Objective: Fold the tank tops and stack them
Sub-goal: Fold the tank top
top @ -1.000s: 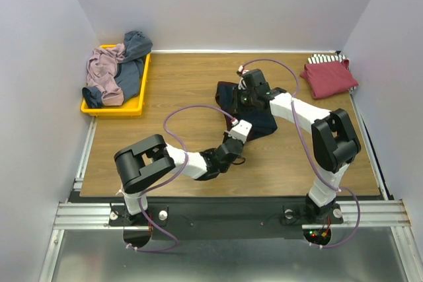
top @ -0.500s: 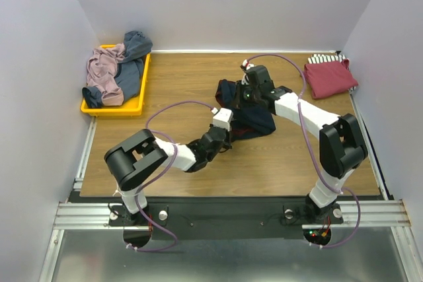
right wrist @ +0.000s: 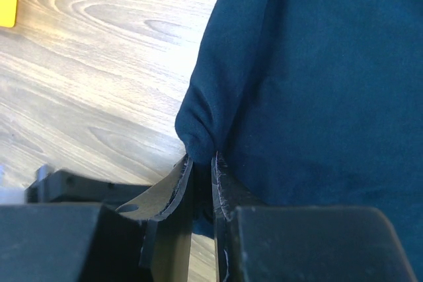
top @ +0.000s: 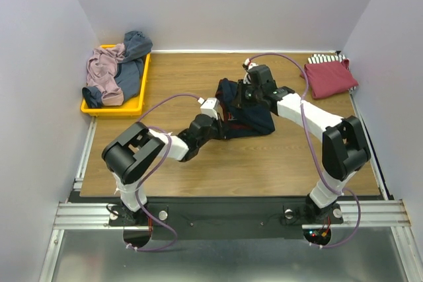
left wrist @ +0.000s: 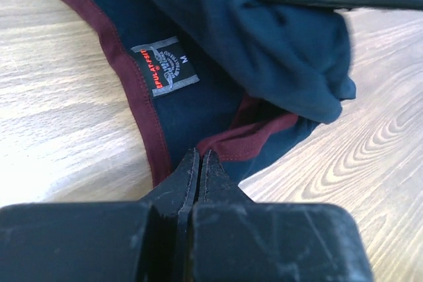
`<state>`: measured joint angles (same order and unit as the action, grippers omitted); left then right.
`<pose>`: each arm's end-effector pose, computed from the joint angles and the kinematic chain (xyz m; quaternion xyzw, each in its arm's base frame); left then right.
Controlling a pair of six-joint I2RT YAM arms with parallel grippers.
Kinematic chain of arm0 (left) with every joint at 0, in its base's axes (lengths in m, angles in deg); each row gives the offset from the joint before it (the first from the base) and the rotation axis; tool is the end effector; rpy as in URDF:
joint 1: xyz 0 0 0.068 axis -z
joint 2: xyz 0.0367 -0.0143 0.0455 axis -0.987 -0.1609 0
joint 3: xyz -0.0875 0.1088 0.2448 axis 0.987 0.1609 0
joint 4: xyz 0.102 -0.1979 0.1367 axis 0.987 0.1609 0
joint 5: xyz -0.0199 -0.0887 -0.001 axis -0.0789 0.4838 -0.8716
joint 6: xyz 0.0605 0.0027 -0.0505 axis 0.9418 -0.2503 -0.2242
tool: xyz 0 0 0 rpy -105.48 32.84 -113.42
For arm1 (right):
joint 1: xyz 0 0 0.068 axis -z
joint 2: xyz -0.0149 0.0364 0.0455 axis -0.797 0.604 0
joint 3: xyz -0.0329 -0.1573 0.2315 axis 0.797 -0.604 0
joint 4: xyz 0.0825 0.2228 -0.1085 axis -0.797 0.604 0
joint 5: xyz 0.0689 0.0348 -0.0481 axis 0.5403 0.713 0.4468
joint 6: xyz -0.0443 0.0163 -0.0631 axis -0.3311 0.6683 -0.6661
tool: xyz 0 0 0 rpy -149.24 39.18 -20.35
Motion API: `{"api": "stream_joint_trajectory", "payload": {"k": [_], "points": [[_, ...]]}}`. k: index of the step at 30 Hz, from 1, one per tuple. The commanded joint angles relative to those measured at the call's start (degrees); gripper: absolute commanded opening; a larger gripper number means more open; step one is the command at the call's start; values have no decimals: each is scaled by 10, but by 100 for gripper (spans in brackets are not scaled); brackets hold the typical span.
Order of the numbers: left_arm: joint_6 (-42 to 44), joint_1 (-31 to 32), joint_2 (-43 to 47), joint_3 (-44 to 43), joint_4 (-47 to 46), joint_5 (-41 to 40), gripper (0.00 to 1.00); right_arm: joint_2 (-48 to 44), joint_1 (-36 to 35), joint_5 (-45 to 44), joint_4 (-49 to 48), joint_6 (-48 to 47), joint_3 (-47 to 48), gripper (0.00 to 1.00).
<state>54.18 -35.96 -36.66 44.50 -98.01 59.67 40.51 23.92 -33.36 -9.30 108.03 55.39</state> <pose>0.2684 -0.2612 0.1635 0.0930 0.7742 -0.3567 0.5144 0.3598 0.2103 0.2482 -0.0805 0.8981 0.2465 0.3552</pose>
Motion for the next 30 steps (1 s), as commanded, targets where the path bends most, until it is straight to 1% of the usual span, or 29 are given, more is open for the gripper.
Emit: {"api": "stream_joint_trajectory", "payload": {"k": [1, 4, 8, 13, 19, 23, 28, 30], "points": [[-27, -19, -23, -24, -19, 60, 0, -36, 4, -8, -30, 0, -4, 0], [-53, -40, -42, -32, -18, 101, 0, -40, 5, -8, -31, -2, -5, 1], [-81, -71, -65, -43, -20, 135, 0, -46, 5, -3, -32, -4, -8, 1], [-119, -91, -70, -52, -18, 170, 0, -45, 5, 3, -35, -4, -16, 0], [-148, -100, -80, -68, -10, 195, 0, -49, 5, 12, -52, 5, -41, 0], [-167, -106, -86, -72, -3, 202, 0, -44, 5, 30, -90, 31, -71, 0], [-210, -121, -85, -60, 17, 196, 0, -28, 5, 48, -181, 76, -130, 1], [-220, -123, -83, -59, 44, 192, 0, -23, 5, 61, -204, 84, -144, 6]]}}
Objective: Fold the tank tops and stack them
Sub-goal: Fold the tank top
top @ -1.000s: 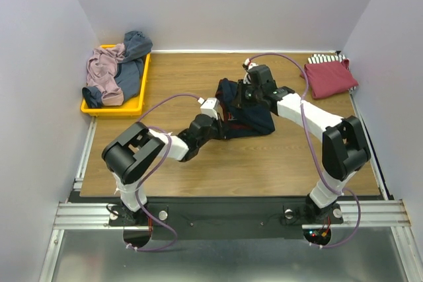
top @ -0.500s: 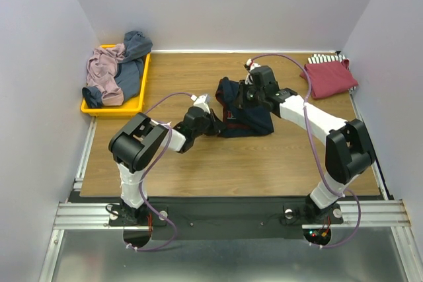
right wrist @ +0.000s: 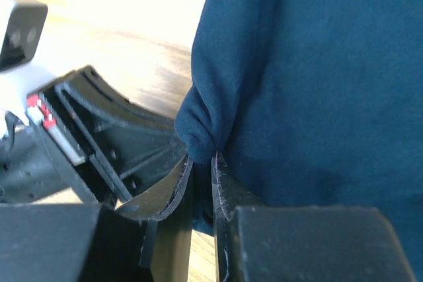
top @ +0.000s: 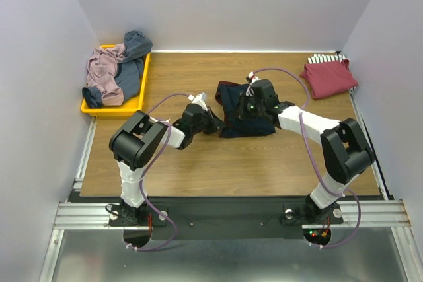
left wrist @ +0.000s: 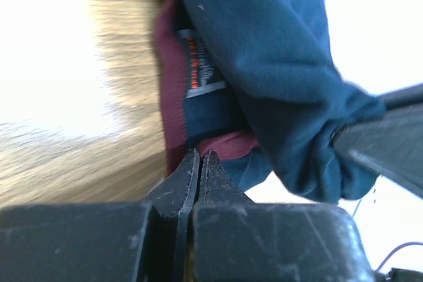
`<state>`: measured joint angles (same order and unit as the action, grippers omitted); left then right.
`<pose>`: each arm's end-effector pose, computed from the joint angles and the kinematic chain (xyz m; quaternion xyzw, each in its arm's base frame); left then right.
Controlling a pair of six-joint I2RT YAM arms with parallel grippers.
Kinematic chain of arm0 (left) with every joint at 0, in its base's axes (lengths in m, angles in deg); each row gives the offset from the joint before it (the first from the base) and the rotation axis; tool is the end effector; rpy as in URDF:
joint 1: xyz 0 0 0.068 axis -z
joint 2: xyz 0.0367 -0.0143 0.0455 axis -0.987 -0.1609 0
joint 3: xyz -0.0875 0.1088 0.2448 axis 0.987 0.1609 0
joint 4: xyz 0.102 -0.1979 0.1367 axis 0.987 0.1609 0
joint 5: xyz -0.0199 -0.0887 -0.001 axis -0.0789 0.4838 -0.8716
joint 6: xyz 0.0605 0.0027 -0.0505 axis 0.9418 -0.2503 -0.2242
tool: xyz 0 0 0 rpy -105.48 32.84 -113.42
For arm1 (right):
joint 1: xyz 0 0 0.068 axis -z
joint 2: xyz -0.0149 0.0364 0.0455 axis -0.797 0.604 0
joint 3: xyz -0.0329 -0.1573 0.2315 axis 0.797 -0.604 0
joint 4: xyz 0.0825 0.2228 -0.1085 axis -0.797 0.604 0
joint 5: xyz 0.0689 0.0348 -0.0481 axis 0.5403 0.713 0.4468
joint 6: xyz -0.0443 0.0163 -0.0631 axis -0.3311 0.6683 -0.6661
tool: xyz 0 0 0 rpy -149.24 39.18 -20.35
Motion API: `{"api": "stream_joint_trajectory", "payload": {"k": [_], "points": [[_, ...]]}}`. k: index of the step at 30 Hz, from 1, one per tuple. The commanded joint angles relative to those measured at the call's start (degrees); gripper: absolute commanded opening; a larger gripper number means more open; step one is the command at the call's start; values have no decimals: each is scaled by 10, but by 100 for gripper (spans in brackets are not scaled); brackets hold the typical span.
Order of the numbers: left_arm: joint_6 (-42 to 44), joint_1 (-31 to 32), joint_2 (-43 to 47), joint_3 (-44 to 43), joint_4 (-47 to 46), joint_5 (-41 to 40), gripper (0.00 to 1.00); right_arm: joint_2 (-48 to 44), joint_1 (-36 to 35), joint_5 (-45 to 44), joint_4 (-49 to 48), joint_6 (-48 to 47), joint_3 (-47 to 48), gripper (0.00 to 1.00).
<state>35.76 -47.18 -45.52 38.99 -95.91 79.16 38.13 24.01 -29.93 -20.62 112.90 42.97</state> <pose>0.3211 -0.2359 0.1311 -0.0105 0.8048 -0.4642 0.3696 0.3392 0.2027 0.2101 -0.0553 0.8934 0.2885 0.3400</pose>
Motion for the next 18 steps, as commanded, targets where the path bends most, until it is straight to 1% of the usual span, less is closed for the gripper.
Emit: {"api": "stream_joint_trajectory", "payload": {"k": [1, 2, 3, 4, 5, 6, 7, 8, 9, 10, 11, 12, 13, 15, 16, 18], "points": [[-41, -12, 7, -2, 28, -6, 0, 1, 4, 38, -111, 40, -28, 14], [-48, -12, 12, -1, 43, -18, 2, 2, 4, 44, -120, 46, -39, 18], [-51, -12, 14, 2, 47, -21, 7, 4, 4, 54, -134, 48, -44, 27], [-53, -12, 17, 3, 51, -24, 8, 5, 4, 60, -139, 50, -47, 31], [-56, -12, 26, 7, 56, -35, 12, 5, 4, 64, -146, 53, -53, 39], [-57, -13, 31, 9, 61, -41, 15, 5, 4, 68, -146, 54, -54, 39], [-57, -13, 36, 10, 68, -48, 18, 1, 4, 79, -154, 55, -56, 55], [-58, -13, 43, 11, 74, -55, 20, -1, 4, 80, -157, 55, -57, 62], [-59, -13, 61, 17, 79, -61, 27, -4, 4, 81, -158, 55, -55, 77], [-61, -13, 69, 19, 84, -72, 28, -10, 4, 84, -157, 55, -54, 82], [-60, -13, 86, 20, 92, -79, 36, -13, 3, 85, -158, 55, -51, 84], [-60, -14, 94, 20, 103, -86, 37, -17, 4, 87, -158, 56, -49, 86], [-60, -15, 101, 19, 111, -92, 37, -21, 4, 84, -158, 57, -46, 90], [-62, -17, 125, 19, 150, -118, 37, -36, 5, 80, -153, 58, -42, 91], [-63, -18, 136, 21, 161, -139, 37, -42, 9, 70, -149, 58, -40, 91], [-62, -22, 167, 25, 190, -157, 37, -64, 18, 49, -130, 58, -38, 92]]}}
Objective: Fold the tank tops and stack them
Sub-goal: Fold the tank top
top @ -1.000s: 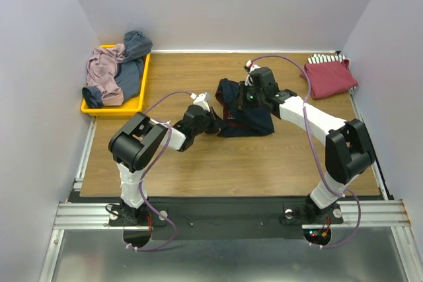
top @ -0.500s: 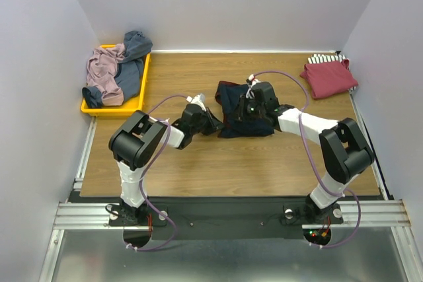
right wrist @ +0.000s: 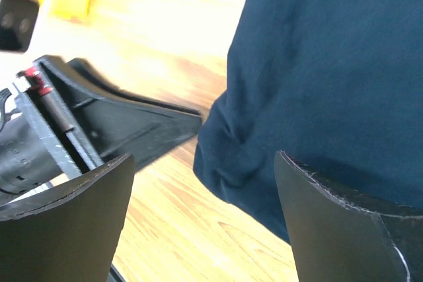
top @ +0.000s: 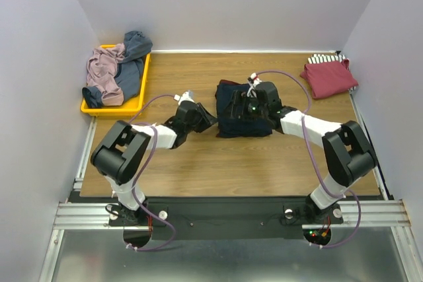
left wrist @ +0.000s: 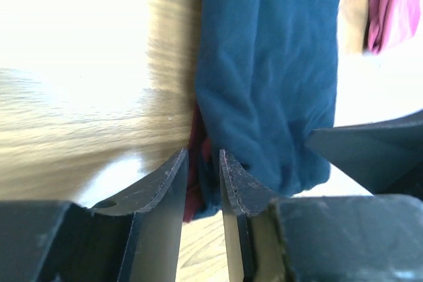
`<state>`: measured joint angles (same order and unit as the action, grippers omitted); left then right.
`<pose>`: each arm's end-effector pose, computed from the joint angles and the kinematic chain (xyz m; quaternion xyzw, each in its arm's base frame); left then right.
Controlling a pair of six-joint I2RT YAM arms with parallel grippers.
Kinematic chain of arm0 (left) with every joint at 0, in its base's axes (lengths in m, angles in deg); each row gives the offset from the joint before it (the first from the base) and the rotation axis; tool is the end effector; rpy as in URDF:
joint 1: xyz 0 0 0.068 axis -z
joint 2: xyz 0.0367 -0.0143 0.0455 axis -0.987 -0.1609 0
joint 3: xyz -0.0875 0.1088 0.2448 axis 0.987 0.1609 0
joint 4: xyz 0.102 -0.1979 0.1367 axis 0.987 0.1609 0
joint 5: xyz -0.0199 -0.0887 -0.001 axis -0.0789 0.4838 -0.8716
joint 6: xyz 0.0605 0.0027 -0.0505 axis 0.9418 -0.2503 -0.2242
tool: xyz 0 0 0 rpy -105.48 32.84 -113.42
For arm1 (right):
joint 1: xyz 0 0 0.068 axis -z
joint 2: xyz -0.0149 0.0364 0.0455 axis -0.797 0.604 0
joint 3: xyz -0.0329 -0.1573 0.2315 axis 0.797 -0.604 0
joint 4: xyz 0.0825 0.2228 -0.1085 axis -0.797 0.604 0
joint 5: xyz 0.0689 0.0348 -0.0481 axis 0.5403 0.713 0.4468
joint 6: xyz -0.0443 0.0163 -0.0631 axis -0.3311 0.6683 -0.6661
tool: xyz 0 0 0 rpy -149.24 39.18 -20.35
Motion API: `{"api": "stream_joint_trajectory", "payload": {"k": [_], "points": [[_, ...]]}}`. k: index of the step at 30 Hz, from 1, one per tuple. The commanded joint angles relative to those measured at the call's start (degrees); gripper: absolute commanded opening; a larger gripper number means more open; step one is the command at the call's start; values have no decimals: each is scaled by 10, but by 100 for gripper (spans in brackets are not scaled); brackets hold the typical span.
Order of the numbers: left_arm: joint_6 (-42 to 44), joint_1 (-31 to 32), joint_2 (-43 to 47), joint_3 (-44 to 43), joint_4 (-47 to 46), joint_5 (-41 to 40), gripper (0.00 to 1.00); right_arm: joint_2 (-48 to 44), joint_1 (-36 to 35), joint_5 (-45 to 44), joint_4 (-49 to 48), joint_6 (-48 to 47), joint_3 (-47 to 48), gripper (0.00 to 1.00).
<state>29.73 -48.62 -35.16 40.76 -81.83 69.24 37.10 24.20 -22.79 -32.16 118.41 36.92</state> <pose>0.3138 -0.2060 0.1552 -0.1211 0.8264 -0.4053 0.3716 0.3303 0.2057 0.2046 -0.0475 0.8628 0.3715 0.3395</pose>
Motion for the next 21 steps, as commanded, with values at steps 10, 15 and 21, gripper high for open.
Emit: {"api": "stream_joint_trajectory", "payload": {"k": [10, 15, 21], "points": [[138, 36, 115, -109, 157, -67, 13, -126, 64, -129, 78, -11, -15, 83], [148, 82, 30, -184, 190, -41, 2, -137, 65, -129, 95, -3, -75, 66], [75, 80, -6, -149, 222, -108, 0, -126, 64, -103, 93, 10, -137, 56]]}}
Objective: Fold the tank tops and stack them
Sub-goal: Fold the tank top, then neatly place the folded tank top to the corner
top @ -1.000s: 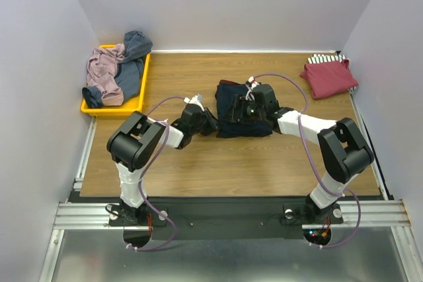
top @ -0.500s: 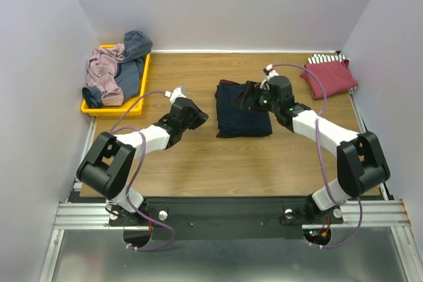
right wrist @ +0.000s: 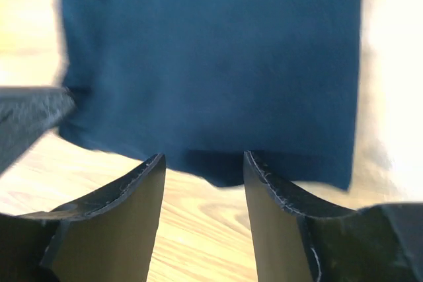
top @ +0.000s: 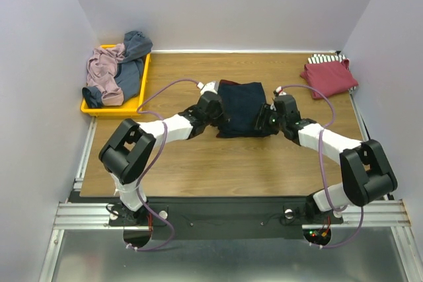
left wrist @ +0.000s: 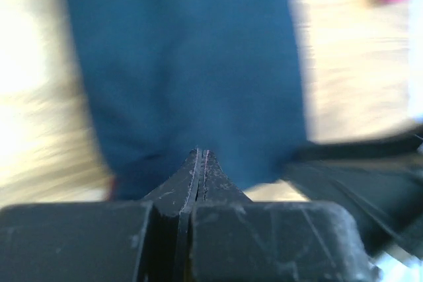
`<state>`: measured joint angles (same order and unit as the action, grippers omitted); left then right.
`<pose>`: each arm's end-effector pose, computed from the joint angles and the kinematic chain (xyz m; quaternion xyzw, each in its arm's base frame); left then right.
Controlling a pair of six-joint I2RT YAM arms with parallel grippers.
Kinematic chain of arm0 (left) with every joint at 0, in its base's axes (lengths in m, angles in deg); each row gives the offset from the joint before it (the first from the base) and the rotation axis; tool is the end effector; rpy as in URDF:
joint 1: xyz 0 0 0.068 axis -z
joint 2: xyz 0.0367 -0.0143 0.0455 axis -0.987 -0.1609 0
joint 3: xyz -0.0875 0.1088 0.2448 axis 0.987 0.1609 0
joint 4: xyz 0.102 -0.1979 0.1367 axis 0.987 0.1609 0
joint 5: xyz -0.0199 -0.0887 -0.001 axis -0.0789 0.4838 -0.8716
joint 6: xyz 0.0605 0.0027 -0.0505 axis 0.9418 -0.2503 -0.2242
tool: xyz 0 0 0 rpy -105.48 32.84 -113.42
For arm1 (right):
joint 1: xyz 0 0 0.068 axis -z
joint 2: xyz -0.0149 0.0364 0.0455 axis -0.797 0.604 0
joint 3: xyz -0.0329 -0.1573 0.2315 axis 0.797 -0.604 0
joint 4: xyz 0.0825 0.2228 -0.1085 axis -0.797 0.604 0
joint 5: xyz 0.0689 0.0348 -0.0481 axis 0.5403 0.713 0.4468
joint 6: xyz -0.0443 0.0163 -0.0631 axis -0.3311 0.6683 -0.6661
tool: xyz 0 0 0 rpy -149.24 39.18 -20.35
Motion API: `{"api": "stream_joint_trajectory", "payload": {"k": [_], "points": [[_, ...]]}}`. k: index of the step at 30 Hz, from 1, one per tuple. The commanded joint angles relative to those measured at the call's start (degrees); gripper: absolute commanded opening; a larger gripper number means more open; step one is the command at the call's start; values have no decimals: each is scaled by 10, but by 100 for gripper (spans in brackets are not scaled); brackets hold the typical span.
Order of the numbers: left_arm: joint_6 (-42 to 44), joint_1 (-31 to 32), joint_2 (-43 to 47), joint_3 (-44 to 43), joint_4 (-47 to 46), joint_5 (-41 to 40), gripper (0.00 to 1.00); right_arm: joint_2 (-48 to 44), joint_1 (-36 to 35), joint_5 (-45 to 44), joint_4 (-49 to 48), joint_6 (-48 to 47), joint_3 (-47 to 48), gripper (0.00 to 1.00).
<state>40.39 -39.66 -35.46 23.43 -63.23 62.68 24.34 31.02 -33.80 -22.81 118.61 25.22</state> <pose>0.3151 -0.2745 0.2128 -0.0100 0.8434 -0.3569 0.4015 0.2940 0.1280 0.1892 0.0606 0.9017 0.2524 0.3458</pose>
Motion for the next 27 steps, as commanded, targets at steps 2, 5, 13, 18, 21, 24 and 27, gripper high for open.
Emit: {"api": "stream_joint_trajectory", "payload": {"k": [2, 5, 13, 18, 21, 24, 27], "points": [[-44, -16, -10, 57, 26, -57, 0, 8, -3, 4, -3, 7, -33, 56], [-57, -27, -38, 83, 8, -43, 0, 6, -3, -5, -2, 6, -41, 56], [-54, -32, -57, 112, -11, -31, 0, -78, 13, -63, 33, -9, -4, 90], [-47, -41, -54, 106, -6, -12, 0, 40, 103, 33, 31, -57, 72, 98], [-40, -50, -56, 103, -4, -3, 0, 122, 150, 123, 13, -80, 115, 98], [-35, -54, -59, 103, -5, 22, 0, 183, 169, 166, -9, -97, 144, 100], [-31, -57, -71, 100, -7, 38, 0, 256, 182, 232, -29, -106, 193, 100]]}}
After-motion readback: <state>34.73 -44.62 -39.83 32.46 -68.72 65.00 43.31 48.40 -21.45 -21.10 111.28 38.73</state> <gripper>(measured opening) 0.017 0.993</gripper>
